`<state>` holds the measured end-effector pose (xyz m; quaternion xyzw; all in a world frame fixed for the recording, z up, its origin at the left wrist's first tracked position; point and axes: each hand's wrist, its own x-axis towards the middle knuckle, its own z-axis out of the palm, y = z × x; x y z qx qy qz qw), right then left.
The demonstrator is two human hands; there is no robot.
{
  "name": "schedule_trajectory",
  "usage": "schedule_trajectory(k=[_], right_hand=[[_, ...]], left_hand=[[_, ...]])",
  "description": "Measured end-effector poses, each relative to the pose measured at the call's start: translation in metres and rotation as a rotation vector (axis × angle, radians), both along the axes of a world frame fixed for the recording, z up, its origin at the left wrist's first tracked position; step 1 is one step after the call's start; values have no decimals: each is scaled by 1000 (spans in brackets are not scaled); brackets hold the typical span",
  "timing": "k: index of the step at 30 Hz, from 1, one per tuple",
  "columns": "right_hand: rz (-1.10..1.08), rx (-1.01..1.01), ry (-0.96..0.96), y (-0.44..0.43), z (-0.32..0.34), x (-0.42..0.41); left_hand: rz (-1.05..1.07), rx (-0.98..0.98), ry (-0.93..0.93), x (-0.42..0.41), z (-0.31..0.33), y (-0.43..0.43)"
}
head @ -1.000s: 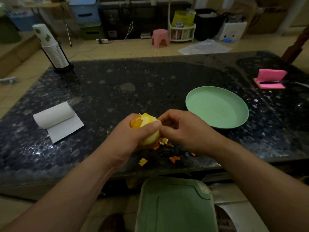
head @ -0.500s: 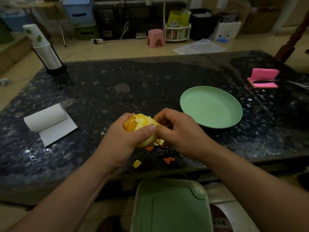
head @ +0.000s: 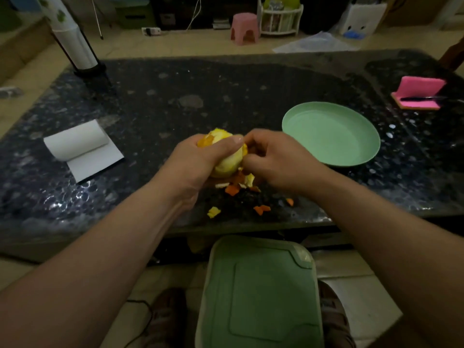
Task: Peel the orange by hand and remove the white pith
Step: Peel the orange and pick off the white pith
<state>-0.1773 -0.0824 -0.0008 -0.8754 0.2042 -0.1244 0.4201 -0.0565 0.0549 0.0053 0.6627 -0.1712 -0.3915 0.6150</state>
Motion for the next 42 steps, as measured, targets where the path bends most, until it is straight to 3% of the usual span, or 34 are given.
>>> schedule_trajectory(k=[8,17,22,29,36,42], right_hand=[[-11,26,-77,-4,-5,1],[96,347,-87,-7,-7,-6],[113,322,-54,-7,-5,-4],[11,-51,-14,0,-6,-2],[-12,26,-95,0,-8,0],[50,106,-41,-1,-8,-1]], left_hand=[[48,-52,31,-3,2,-1],[-50,-72,233,5,7,8],[-71,-48,206,11,2,9],[-85,-34,55,3,-3,8],[-52,-54,48,3,-5,8],[-48,-25,34,11,-7,10]])
